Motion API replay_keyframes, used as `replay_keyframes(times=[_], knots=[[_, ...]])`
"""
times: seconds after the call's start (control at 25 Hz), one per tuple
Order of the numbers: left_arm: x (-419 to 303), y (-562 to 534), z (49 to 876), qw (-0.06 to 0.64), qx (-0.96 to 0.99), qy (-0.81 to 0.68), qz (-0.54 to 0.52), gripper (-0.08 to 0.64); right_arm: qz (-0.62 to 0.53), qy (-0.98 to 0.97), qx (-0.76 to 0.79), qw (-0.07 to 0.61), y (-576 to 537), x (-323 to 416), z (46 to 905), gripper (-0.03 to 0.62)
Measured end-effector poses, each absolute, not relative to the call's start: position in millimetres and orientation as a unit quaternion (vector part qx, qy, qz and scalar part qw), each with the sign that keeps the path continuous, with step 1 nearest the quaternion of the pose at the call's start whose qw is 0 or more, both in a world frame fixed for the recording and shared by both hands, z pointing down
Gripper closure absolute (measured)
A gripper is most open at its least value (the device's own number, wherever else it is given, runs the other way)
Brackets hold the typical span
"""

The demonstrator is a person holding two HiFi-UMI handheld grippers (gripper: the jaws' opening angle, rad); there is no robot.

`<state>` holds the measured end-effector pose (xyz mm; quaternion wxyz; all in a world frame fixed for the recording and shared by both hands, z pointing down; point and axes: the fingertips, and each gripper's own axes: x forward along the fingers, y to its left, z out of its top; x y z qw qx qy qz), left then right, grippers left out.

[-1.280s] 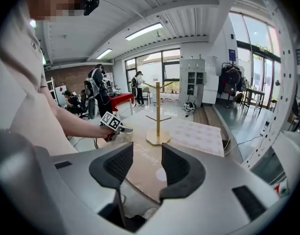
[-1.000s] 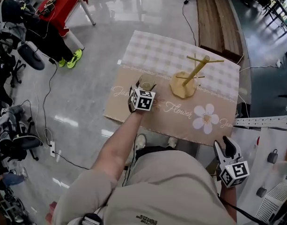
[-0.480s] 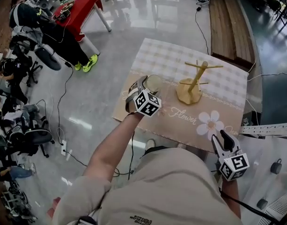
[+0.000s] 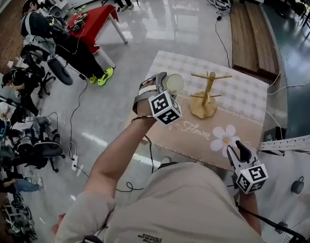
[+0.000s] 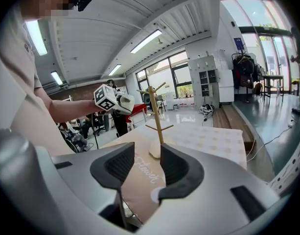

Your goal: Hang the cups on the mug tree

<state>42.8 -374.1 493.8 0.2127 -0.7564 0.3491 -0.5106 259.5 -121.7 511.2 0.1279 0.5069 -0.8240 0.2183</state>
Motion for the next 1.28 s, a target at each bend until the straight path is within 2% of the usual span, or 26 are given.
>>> replay_keyframes(times=[0.32,0.68,0.92,1.28], knots=[[75,-389,447,0.341,-0.666,0.321,-0.581,0.190,0.221,-0.831,0.500,0.106,-120,278,510,0.420],[108,-390,435,0.466,-0.546,0.274,-0.641,0.190,0.226,-0.829,0.503,0.093,-120,301,515,0.422],[127,-385,442,0.508,-0.490,0.241,-0.666,0.190,0.228,-0.831,0.500,0.086,-120,309,517,0.422],[129,-381,457,0.513,-0.459,0.216,-0.692,0.190,0.227,-0.832,0.499,0.083,-119,314,516,0.422]])
